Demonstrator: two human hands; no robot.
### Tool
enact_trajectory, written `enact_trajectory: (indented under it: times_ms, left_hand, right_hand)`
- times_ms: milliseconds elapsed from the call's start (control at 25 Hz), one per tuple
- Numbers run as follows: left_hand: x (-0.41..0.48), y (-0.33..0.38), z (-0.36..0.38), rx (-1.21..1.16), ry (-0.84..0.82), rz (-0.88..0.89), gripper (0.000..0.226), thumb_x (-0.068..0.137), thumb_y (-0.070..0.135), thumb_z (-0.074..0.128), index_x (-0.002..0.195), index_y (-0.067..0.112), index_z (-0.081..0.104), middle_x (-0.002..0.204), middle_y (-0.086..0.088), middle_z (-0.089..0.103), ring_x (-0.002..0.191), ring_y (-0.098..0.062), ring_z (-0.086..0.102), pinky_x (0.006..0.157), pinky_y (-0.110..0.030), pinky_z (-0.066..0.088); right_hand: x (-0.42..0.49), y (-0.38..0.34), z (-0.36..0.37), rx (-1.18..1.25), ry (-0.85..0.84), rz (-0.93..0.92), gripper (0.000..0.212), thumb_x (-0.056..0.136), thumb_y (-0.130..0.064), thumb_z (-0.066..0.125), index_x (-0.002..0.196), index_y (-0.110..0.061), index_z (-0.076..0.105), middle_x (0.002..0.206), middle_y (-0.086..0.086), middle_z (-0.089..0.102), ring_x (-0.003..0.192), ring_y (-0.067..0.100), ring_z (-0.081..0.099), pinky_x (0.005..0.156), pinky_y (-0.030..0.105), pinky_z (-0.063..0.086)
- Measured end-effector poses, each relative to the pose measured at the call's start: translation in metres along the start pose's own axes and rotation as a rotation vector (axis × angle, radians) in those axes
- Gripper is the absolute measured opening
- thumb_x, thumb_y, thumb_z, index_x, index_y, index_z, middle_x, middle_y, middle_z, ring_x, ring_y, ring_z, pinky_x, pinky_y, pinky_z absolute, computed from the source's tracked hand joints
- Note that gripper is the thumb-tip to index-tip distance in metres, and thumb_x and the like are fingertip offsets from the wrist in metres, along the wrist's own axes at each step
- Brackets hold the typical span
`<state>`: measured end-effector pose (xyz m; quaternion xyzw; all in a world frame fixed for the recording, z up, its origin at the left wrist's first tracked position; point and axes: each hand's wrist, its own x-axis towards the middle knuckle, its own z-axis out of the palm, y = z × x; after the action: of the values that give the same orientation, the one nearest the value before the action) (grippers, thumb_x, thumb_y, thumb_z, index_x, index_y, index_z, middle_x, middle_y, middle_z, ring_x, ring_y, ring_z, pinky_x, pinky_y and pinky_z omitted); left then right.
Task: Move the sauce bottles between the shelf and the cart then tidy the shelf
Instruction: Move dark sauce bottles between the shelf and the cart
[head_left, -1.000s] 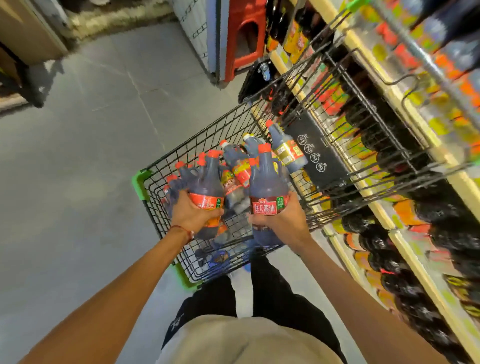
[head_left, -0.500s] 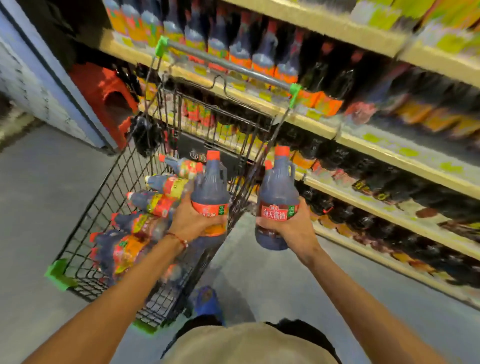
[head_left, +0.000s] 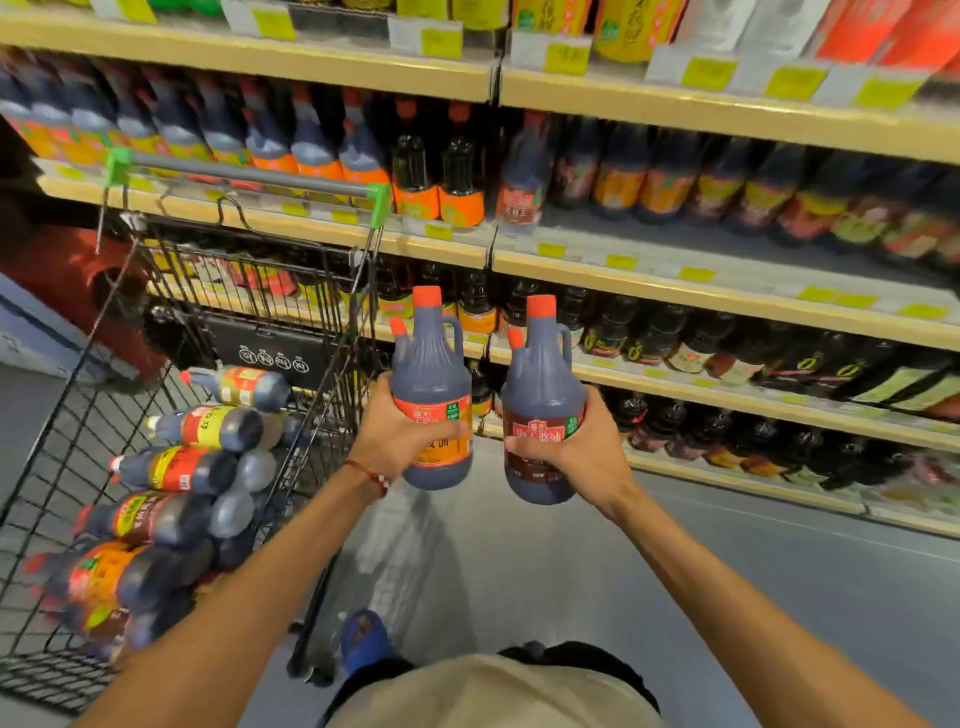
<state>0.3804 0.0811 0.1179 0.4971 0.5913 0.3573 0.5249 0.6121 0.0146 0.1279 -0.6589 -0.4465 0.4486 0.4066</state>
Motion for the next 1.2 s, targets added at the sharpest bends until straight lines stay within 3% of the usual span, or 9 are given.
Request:
enact_trajectory:
  times_ms: [160,360,520,560,680,840,960,1080,1200]
  left_hand:
    - [0.007,0.017,0.05,-0.041,0.021,0.017,0.106,0.032,0.039,0.099,0.124,0.011,0.054,0.113,-0.006,0.071,0.097,-0.024,0.072,0.08,-0.048,0.059]
    - [0.041,0.038,0.088,0.015,0.001,0.101,0.1,0.038,0.043,0.095,0.125,0.016,0.053,0.114,-0.002,0.07,0.099,-0.02,0.071,0.081,-0.043,0.058]
    - [0.105,0.046,0.112,0.055,-0.088,0.166,0.088,0.057,0.005,0.092,0.129,0.013,0.043,0.113,-0.002,0.065,0.097,-0.009,0.069,0.078,-0.034,0.057]
    - [0.121,0.05,0.115,0.06,-0.095,0.16,0.087,0.056,0.004,0.092,0.128,0.011,0.044,0.113,-0.001,0.065,0.095,-0.008,0.069,0.077,-0.035,0.057]
    - [0.164,0.063,0.126,0.115,-0.056,0.165,0.093,0.042,0.037,0.094,0.119,0.01,0.05,0.111,-0.003,0.067,0.097,-0.017,0.068,0.08,-0.042,0.057]
    - [0.198,0.09,0.143,0.329,0.024,0.243,0.082,0.049,0.039,0.097,0.115,0.012,0.055,0.099,0.01,0.062,0.084,-0.011,0.062,0.067,-0.016,0.047]
    - [0.211,0.097,0.151,0.378,0.017,0.215,0.084,0.048,0.05,0.094,0.116,0.017,0.055,0.102,0.011,0.064,0.086,-0.009,0.062,0.073,-0.026,0.053]
    - [0.213,0.096,0.164,0.242,0.045,0.156,0.103,0.039,0.071,0.082,0.12,0.014,0.054,0.11,0.002,0.068,0.095,-0.015,0.065,0.085,-0.036,0.055]
    - [0.209,0.1,0.178,0.123,0.069,0.134,0.099,0.045,0.059,0.082,0.126,0.01,0.052,0.111,0.0,0.069,0.098,-0.015,0.067,0.09,-0.04,0.055]
  right_hand:
    - [0.011,0.008,-0.057,-0.097,0.043,-0.019,0.087,0.056,-0.025,0.102,0.125,-0.022,0.049,0.114,-0.01,0.066,0.096,0.005,0.068,0.076,0.019,0.054]
    - [0.051,0.01,-0.095,-0.177,0.117,-0.02,0.084,0.051,-0.039,0.102,0.116,-0.023,0.051,0.11,-0.009,0.067,0.095,0.013,0.068,0.08,0.034,0.058]
    - [0.105,0.004,-0.112,-0.165,0.208,-0.016,0.085,0.054,-0.03,0.102,0.118,-0.019,0.048,0.106,-0.015,0.062,0.094,0.003,0.064,0.072,0.02,0.051]
    - [0.118,0.002,-0.115,-0.165,0.22,-0.022,0.085,0.054,-0.028,0.102,0.119,-0.018,0.047,0.105,-0.016,0.061,0.093,0.0,0.063,0.069,0.016,0.049]
    - [0.157,-0.007,-0.122,-0.179,0.253,-0.026,0.087,0.053,-0.028,0.102,0.121,-0.019,0.047,0.106,-0.018,0.06,0.093,0.0,0.062,0.07,0.015,0.048]
    - [0.197,-0.014,-0.127,-0.222,0.271,-0.037,0.088,0.051,-0.037,0.102,0.119,-0.023,0.048,0.103,-0.018,0.062,0.09,0.003,0.064,0.072,0.022,0.052]
    - [0.211,-0.013,-0.134,-0.223,0.262,-0.046,0.088,0.049,-0.041,0.1,0.118,-0.024,0.047,0.106,-0.017,0.063,0.092,0.007,0.065,0.075,0.03,0.056]
    - [0.222,-0.007,-0.147,-0.197,0.225,-0.057,0.086,0.053,-0.034,0.101,0.118,-0.019,0.047,0.104,-0.015,0.062,0.09,0.004,0.064,0.071,0.024,0.053]
    - [0.23,0.0,-0.164,-0.165,0.194,-0.085,0.085,0.053,-0.031,0.102,0.118,-0.018,0.047,0.104,-0.011,0.064,0.09,0.007,0.065,0.073,0.03,0.056]
